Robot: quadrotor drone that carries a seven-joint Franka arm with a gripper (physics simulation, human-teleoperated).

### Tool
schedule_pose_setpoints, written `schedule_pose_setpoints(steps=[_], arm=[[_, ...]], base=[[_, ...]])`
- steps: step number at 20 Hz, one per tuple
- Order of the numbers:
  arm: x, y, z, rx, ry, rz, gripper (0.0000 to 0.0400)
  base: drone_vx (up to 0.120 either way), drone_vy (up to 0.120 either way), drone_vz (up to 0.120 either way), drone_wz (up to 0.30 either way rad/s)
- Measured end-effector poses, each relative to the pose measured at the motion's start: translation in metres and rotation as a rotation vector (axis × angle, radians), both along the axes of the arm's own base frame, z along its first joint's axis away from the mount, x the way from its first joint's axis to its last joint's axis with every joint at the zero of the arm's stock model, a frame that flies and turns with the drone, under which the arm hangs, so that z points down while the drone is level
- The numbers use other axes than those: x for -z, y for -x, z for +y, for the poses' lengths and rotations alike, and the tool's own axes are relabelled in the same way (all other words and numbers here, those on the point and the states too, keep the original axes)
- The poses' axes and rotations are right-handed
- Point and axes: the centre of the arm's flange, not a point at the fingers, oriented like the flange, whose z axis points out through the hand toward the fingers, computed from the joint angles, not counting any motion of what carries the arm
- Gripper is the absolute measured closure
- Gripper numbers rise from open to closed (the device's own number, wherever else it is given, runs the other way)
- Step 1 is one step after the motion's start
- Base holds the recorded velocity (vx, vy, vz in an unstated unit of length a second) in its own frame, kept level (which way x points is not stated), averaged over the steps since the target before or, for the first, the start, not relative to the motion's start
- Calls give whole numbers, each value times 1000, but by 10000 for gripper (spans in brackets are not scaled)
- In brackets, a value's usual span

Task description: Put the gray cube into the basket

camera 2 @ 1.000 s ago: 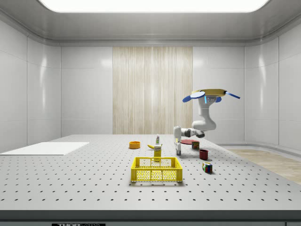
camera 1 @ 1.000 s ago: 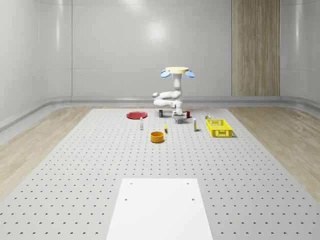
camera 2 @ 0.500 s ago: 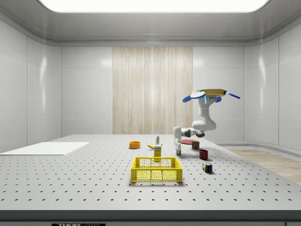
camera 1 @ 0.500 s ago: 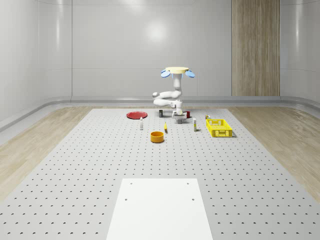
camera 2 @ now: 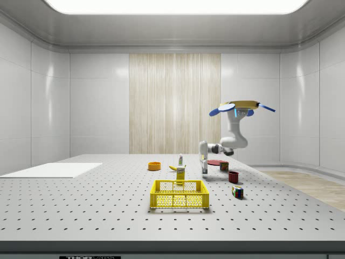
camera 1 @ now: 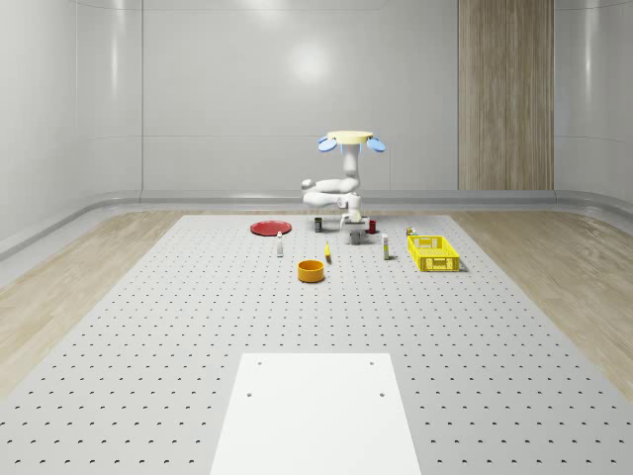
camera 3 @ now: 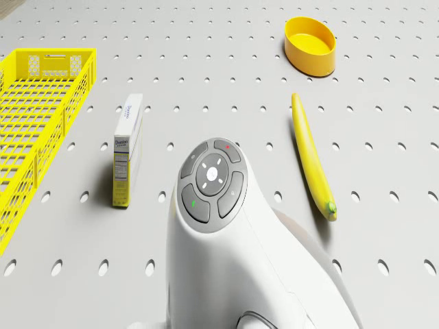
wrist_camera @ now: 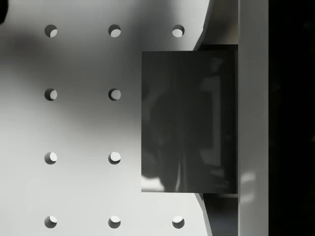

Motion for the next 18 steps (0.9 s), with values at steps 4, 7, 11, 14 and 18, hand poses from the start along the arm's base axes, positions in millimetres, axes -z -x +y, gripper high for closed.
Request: schedule_pose_setpoints(steps=[4,7,11,14,18], arm=[[8,0,0,0,0,0,150],[11,0,0,0,0,0,150],[13,0,0,0,0,0,150],[13,0,0,0,0,0,150],[14,0,0,0,0,0,150]], base=[[-70,80,120,0],[-120,120,120,0],[-90,120,120,0],[120,120,120,0],[120,120,120,0]])
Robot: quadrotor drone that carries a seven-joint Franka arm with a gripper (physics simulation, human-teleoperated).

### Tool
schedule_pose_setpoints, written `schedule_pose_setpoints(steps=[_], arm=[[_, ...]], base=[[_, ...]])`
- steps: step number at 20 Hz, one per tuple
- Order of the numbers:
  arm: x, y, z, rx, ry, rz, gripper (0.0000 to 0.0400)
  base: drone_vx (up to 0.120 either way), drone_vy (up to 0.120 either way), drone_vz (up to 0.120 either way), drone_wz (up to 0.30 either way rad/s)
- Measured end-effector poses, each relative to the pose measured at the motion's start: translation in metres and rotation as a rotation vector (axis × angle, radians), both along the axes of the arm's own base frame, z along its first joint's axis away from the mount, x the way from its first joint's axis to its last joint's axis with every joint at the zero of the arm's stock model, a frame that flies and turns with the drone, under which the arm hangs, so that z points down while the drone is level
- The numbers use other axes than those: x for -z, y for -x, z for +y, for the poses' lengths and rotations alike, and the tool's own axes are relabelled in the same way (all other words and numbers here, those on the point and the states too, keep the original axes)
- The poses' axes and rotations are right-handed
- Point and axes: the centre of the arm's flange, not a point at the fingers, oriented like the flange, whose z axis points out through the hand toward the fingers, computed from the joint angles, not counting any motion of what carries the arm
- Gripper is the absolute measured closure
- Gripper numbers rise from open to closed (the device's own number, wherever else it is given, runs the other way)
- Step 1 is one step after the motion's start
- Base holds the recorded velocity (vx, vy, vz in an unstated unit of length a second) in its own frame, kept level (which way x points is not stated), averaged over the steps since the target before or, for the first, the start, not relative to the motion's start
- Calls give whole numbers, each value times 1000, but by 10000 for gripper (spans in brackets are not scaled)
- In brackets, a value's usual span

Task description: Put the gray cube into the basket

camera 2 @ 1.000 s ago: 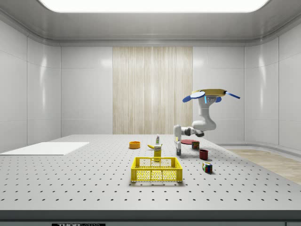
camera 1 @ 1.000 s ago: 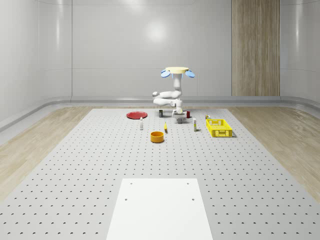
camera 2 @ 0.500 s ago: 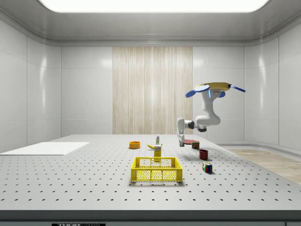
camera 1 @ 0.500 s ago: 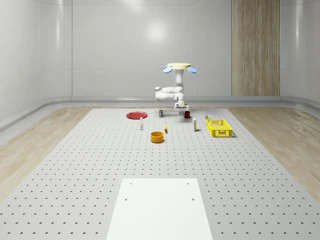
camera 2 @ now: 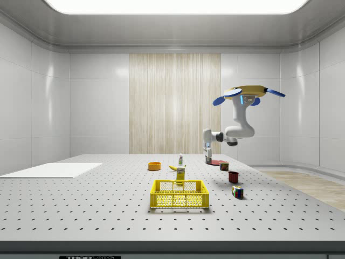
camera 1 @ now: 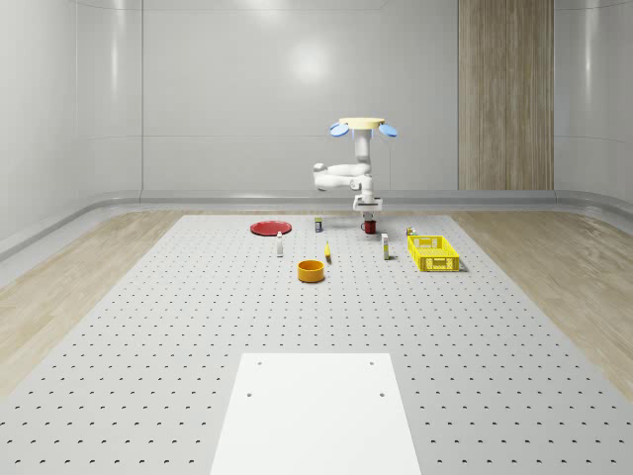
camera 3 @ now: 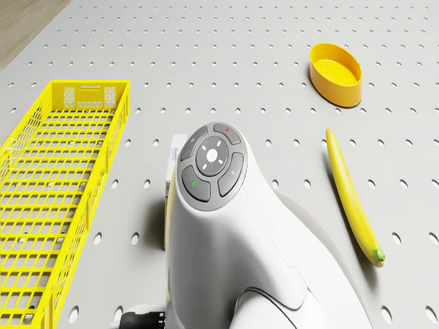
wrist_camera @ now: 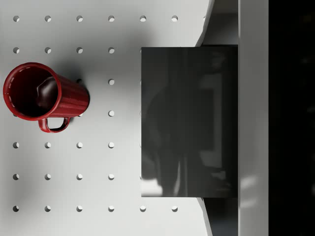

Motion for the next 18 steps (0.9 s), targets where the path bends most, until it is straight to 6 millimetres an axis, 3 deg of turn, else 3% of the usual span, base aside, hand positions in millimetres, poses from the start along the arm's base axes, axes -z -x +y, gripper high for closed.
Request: schedule_pose_setpoints(steps=[6,18], arm=[[0,0,0,0,0,0,150],[0,0,0,0,0,0,150]], base=[[120,120,113,0],[120,120,0,0]])
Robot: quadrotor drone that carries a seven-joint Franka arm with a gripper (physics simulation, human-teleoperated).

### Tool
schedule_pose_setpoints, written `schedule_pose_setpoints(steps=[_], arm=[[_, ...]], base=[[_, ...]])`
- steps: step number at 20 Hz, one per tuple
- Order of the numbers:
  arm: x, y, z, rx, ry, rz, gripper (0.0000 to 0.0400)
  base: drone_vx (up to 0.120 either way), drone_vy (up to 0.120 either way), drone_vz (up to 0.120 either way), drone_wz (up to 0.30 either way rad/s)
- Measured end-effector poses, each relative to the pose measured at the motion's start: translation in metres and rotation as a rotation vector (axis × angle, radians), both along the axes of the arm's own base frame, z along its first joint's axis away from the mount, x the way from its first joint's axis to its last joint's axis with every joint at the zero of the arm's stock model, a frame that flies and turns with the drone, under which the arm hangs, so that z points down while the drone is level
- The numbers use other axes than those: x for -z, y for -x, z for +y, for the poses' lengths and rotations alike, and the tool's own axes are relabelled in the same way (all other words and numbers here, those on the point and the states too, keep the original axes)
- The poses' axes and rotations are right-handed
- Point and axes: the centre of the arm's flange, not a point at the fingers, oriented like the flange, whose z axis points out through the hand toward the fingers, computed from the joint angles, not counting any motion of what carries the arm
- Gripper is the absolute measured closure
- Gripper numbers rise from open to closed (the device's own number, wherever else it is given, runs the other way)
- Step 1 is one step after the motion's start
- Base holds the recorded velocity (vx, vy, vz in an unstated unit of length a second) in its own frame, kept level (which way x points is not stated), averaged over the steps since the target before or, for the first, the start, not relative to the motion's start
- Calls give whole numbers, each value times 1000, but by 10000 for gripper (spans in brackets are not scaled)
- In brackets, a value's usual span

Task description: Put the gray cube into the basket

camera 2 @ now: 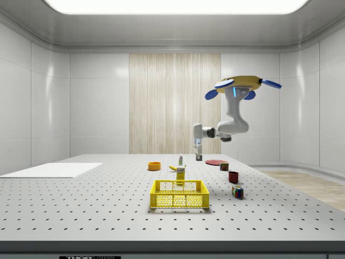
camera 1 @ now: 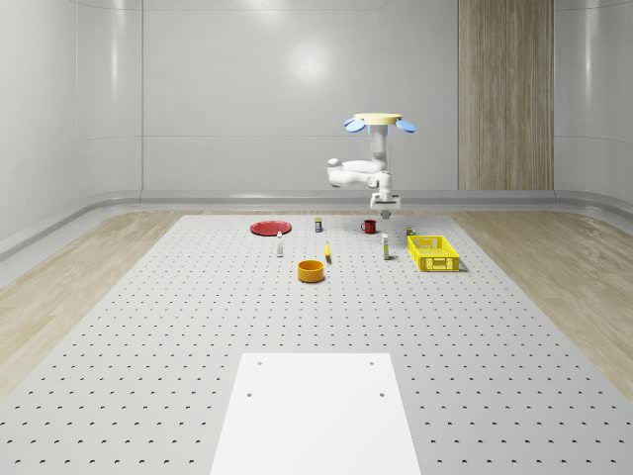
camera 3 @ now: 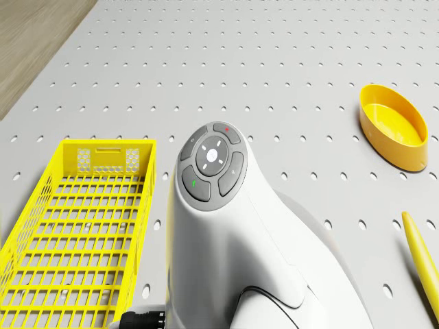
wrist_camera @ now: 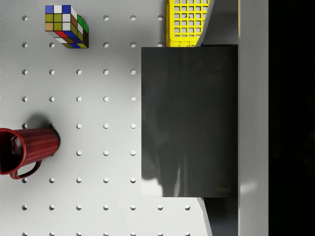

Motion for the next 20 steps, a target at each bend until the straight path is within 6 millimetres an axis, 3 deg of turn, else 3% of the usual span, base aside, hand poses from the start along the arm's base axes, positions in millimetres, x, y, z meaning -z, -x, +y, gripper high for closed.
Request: schedule_pose_setpoints(steps=[10,14,20], arm=[[0,0,0,0,0,0,150],[0,0,0,0,0,0,150],[0,0,0,0,0,0,150]], base=[[120,120,0,0],[120,120,-110,0],[120,120,0,0]])
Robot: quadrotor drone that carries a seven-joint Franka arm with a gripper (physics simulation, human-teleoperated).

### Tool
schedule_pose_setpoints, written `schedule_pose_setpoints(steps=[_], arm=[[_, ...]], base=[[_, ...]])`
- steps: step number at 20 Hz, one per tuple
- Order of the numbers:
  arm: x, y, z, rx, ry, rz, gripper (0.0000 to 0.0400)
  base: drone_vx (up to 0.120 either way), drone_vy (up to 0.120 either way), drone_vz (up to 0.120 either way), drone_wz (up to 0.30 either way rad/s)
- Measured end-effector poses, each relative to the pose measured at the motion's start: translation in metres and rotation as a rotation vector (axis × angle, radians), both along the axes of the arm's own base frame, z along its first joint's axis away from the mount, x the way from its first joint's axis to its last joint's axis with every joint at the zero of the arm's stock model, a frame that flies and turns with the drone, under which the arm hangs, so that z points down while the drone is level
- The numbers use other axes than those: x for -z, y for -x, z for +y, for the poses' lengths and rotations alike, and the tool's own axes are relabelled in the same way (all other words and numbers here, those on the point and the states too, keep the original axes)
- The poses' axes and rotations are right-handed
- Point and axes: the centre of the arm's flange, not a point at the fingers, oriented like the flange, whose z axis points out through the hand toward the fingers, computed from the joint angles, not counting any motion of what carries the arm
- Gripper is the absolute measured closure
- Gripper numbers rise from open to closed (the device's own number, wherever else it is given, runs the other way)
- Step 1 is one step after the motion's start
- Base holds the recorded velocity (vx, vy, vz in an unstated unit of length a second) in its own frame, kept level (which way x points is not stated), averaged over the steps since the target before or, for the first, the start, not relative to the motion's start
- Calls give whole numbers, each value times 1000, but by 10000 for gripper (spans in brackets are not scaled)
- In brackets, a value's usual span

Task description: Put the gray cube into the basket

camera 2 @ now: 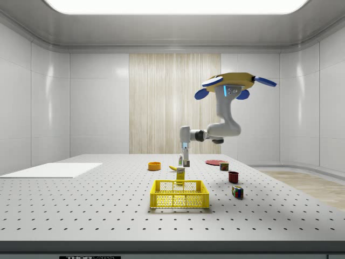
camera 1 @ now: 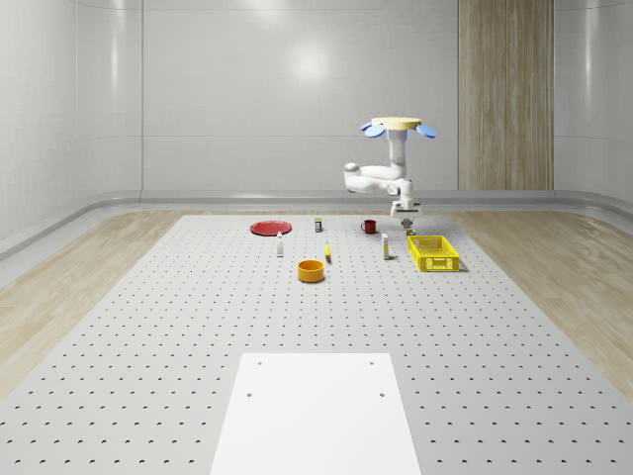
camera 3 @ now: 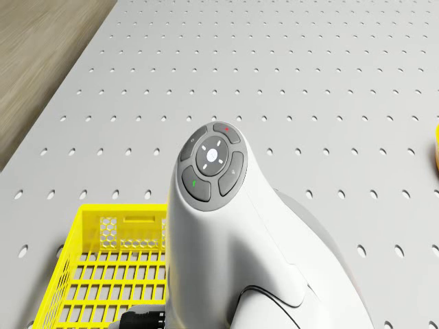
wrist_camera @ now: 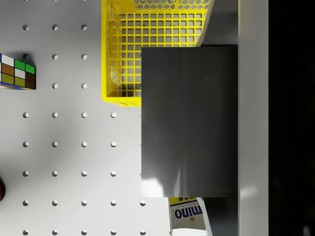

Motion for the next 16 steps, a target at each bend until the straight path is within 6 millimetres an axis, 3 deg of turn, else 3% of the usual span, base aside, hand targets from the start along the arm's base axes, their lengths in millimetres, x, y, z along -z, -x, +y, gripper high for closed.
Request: schedule_pose_setpoints(steps=[5,10,12,16], arm=[[0,0,0,0,0,0,150],[0,0,0,0,0,0,150],[0,0,0,0,0,0,150],[0,0,0,0,0,0,150]], base=[[120,120,-80,0],[8,8,-88,0],[0,0,0,0],[0,120,-10,0]])
